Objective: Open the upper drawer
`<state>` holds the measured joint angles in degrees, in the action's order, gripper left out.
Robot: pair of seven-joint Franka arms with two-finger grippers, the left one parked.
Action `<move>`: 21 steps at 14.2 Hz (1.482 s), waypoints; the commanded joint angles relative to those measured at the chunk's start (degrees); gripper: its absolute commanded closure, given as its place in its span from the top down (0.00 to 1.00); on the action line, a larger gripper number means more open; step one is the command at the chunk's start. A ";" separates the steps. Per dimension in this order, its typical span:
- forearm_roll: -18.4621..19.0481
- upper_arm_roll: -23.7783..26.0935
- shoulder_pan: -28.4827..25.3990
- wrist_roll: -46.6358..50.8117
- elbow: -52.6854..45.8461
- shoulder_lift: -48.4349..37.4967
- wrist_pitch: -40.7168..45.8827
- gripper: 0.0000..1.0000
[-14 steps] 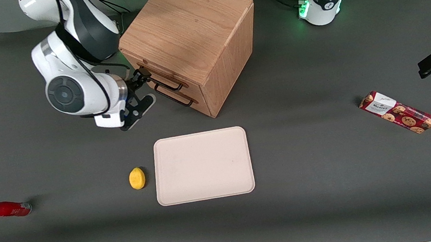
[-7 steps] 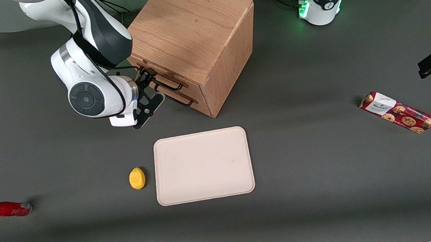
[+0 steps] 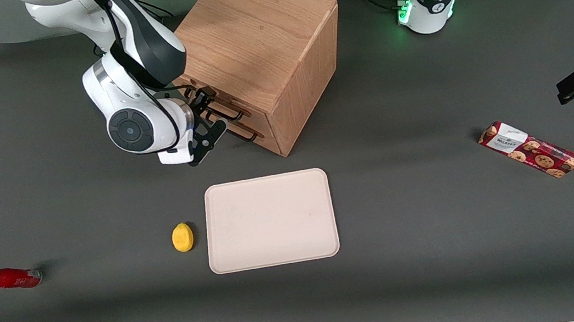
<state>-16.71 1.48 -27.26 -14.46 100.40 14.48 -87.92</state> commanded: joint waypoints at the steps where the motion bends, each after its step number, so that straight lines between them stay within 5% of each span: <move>1: -1.40 -0.16 -0.43 -1.28 0.67 0.28 -1.63 1.00; 15: -0.43 0.19 0.97 -3.03 1.64 2.04 -5.77 1.00; 21: -0.34 0.28 3.70 -10.85 1.02 3.45 -8.05 1.00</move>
<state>-16.76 1.67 -24.24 -21.99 101.35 17.35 -94.69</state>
